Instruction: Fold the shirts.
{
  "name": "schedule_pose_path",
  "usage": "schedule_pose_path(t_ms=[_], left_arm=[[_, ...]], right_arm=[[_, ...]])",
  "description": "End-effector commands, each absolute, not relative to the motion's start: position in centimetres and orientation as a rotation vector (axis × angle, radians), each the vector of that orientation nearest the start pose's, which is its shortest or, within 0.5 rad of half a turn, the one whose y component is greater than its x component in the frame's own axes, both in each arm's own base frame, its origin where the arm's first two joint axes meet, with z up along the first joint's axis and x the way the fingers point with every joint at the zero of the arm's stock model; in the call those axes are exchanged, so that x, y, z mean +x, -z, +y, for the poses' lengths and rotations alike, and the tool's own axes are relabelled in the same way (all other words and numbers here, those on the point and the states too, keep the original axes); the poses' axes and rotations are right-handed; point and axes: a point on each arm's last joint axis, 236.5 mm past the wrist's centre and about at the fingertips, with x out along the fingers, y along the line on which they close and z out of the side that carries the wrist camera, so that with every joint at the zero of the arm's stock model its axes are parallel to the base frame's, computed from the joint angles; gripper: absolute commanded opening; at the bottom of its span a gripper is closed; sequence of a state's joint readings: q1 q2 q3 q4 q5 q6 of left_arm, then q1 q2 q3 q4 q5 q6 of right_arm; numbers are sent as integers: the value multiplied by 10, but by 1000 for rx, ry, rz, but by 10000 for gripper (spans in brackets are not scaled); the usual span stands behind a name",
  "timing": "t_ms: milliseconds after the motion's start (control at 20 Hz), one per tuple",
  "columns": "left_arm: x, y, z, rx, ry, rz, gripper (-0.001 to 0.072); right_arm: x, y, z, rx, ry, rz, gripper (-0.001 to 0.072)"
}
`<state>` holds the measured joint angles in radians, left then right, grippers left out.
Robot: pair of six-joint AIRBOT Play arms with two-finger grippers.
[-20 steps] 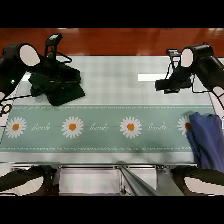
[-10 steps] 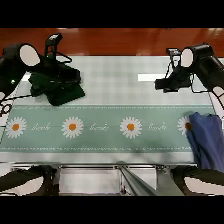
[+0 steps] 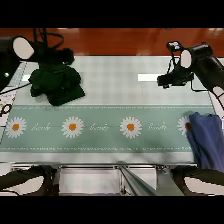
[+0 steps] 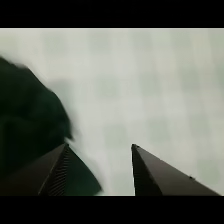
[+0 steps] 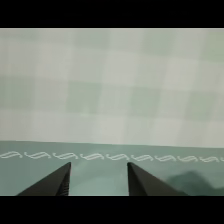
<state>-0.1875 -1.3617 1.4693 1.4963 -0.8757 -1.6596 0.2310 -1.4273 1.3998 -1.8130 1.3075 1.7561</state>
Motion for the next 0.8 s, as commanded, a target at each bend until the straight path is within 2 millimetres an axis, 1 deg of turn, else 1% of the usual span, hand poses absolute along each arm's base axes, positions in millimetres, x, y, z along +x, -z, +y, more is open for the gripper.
schedule_pose_path(t_ms=[0, 50, 150, 200, 300, 350, 450, 500, 600, 700, 750], left_arm=[[517, -158, -48, 1, 49, 696, 503], [518, -142, -37, -2, 27, 743, 503], [517, -97, -18, 64, 21, 870, 503], [517, -74, -12, 89, 24, 927, 503], [521, -36, -5, 133, 39, 1003, 503], [522, -18, -1, 166, 55, 1036, 503], [522, 22, 10, 190, 62, 1113, 503], [520, 43, 14, 184, 58, 1155, 503], [513, 77, 16, 180, 62, 1233, 503], [509, 100, 15, 180, 68, 1278, 503], [508, 108, 15, 179, 69, 1294, 502]], right_arm=[[407, -42, 20, -298, 117, 1247, 415], [408, -44, 27, -253, 100, 1203, 415], [403, -44, 42, -159, 60, 1143, 414], [396, -39, 52, -113, 27, 1139, 411], [379, -29, 69, -42, -35, 1168, 411], [372, -25, 73, -22, -49, 1182, 411], [367, -20, 75, -13, -53, 1198, 411], [368, -20, 75, -14, -53, 1193, 411], [371, -22, 76, -8, -57, 1179, 411], [373, -23, 79, 6, -64, 1170, 410], [374, -23, 81, 16, -66, 1167, 410]])
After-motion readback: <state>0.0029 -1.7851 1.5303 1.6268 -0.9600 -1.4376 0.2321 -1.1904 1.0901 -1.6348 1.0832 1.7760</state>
